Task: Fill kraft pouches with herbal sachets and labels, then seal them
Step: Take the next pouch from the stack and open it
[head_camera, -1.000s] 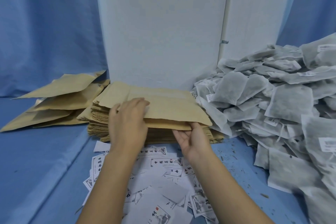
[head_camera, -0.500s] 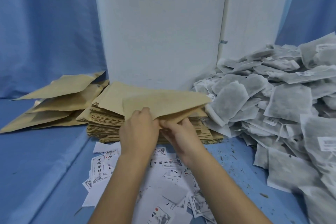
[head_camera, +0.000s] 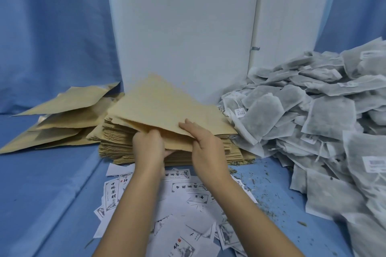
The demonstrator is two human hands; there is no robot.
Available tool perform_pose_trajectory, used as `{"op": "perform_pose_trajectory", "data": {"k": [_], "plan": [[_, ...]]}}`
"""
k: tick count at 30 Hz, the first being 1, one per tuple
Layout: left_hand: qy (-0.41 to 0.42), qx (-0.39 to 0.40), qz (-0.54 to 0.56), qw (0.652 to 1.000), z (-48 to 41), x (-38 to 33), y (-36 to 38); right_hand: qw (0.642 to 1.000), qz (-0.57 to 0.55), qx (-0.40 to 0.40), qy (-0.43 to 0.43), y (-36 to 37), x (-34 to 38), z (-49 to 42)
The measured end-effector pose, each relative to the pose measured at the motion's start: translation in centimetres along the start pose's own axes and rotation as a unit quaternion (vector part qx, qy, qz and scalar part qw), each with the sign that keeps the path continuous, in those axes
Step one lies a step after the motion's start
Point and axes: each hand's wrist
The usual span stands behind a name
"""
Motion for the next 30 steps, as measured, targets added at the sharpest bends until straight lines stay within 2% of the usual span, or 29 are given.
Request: {"op": "perform_pose_trajectory", "data": {"k": [3,5,7,10,14,18,21,26,30], "plan": [[-0.029,0.014,-0.047,0.998,-1.0,0.2,-0.8,0.993,-0.081,-0.085,0.032,-0.3,-0.1,0.0],[-0.055,0.034,-0.049,0.997,-1.2,0.3,-1.1,0.988,-0.101,-0.116,0.002,-0.2,0.0,0.2],[-0.048,0.031,-0.053,0.997,-1.4,0.4,-1.4,0.989,-0.091,-0.106,-0.044,0.1,-0.1,0.5],[0.006,0.017,-0.049,0.999,-1.7,0.0,-2.0,0.992,-0.045,-0.081,-0.081,0.3,-0.6,0.6],[0.069,0.007,-0.057,0.996,-2.2,-0.5,-2.6,0.997,0.001,-0.080,-0.023,0.0,-0.5,0.6],[0.041,0.015,-0.033,0.998,-1.6,0.1,-2.0,0.988,0.151,0.005,0.035,-0.8,-0.6,-0.1],[0.050,0.036,-0.037,0.997,-1.3,0.8,-1.2,0.979,0.201,0.016,0.040,-1.1,-1.0,-0.4],[0.056,-0.003,-0.123,0.991,-1.6,2.2,-0.9,0.994,0.021,-0.083,0.068,-1.3,-1.0,-0.1],[0.030,-0.022,-0.121,0.992,-2.1,2.9,-1.1,0.990,-0.043,-0.115,0.072,-0.9,-1.1,0.2]]}}
Point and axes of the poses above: each hand's wrist, its own z-axis away from the middle knuckle, its own y-axis out of the palm, x = y × z, and after that the axes turned 11 degrees about z, right-handed
